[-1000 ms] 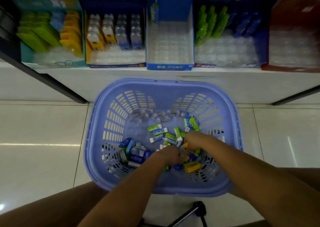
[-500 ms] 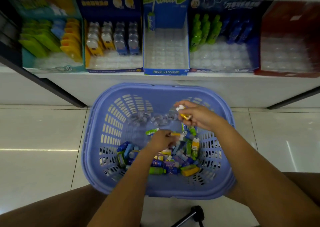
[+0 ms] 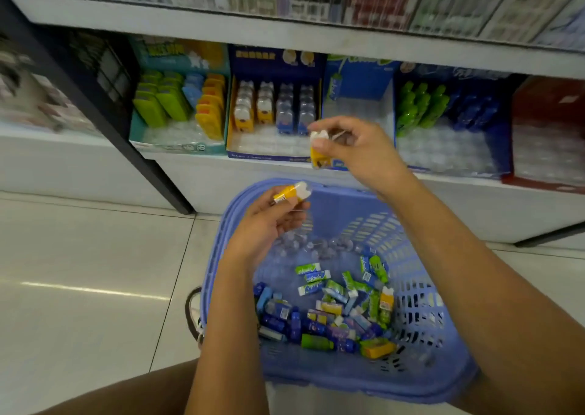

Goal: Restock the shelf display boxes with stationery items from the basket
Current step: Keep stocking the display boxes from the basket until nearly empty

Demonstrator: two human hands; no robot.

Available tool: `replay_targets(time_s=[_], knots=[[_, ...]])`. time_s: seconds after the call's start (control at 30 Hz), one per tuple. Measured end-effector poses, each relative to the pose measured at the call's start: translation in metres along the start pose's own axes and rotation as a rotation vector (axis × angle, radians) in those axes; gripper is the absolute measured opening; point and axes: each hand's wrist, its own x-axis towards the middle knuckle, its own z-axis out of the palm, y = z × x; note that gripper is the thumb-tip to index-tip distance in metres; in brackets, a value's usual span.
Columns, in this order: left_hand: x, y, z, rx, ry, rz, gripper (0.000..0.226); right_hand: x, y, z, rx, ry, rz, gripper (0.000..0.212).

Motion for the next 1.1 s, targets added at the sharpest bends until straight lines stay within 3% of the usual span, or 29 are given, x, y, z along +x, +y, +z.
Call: replay_targets(time_s=[0.17,0.23,0.33,0.6,0.8,0.97,1.1], knots=[[-0.008,0.024,-0.009,-0.153,0.082,0.096,0.023,0.060,-0.023,0.037,-0.266,0.132,-0.150,0.016],[-0.009,0.029,-0.012,-0.231,0.136,0.088,0.030,0.083,-0.026,0.052,-0.438,0.124,-0.184,0.016],[-0.009,0.033,-0.017,-0.353,0.167,0.068,0.037,0.111,-0.022,0.065,-0.662,0.033,-0.095,0.017],[-0.004,0.033,-0.032,-0.445,0.156,0.074,0.037,0.120,-0.020,0.068,-0.814,-0.009,-0.163,0.014],[-0.004,0.033,-0.033,-0.386,0.176,0.109,0.030,0.119,-0.023,0.070,-1.025,-0.017,-0.219,0.019],[-0.006,0.034,-0.026,-0.264,0.252,0.211,0.024,0.109,-0.027,0.063,-0.961,-0.046,-0.152,0.027],[-0.004,0.040,-0.019,-0.010,0.408,0.363,0.035,0.075,-0.036,0.073,-0.442,-0.009,-0.106,0.029]])
